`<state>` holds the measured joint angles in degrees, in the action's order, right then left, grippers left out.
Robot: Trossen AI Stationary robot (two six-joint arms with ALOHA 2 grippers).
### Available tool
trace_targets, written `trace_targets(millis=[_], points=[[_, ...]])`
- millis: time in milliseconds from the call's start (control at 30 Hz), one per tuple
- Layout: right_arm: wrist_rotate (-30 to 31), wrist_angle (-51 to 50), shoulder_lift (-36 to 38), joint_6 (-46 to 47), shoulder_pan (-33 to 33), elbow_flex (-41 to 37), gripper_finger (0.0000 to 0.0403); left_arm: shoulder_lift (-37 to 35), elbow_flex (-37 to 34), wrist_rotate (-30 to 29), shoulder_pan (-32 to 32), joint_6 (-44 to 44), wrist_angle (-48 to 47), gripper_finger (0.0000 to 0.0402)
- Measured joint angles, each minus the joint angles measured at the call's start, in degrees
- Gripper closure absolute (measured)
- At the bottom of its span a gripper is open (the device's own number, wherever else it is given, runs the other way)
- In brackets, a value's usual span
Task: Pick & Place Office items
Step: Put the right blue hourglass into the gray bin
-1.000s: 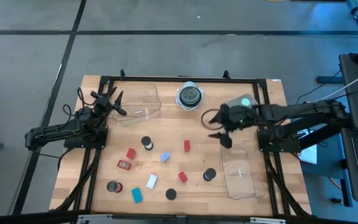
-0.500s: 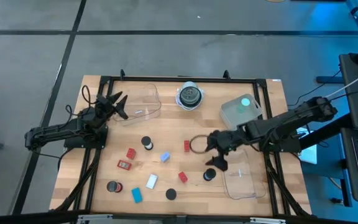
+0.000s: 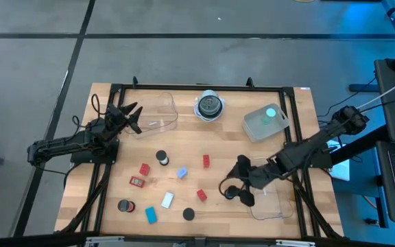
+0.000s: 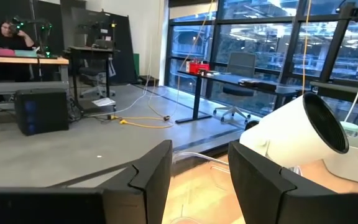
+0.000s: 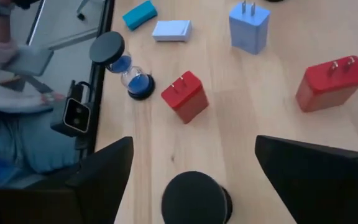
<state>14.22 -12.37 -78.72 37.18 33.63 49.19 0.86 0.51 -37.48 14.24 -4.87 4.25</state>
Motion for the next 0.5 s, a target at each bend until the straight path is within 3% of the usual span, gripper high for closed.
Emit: trace_targets(millis=[300, 500], points=[[5.9, 0.0, -0.1, -0.9, 3.3, 0.0, 0.0041, 0.0, 0.0, 1.7, 0.0, -0.4, 0.0, 0.0247], [5.9, -0.1, -4.1, -10.2, 4.7, 0.0, 0.0035, 0.0, 0.0, 1.7, 0.0, -0.4, 0.0, 0.0247]])
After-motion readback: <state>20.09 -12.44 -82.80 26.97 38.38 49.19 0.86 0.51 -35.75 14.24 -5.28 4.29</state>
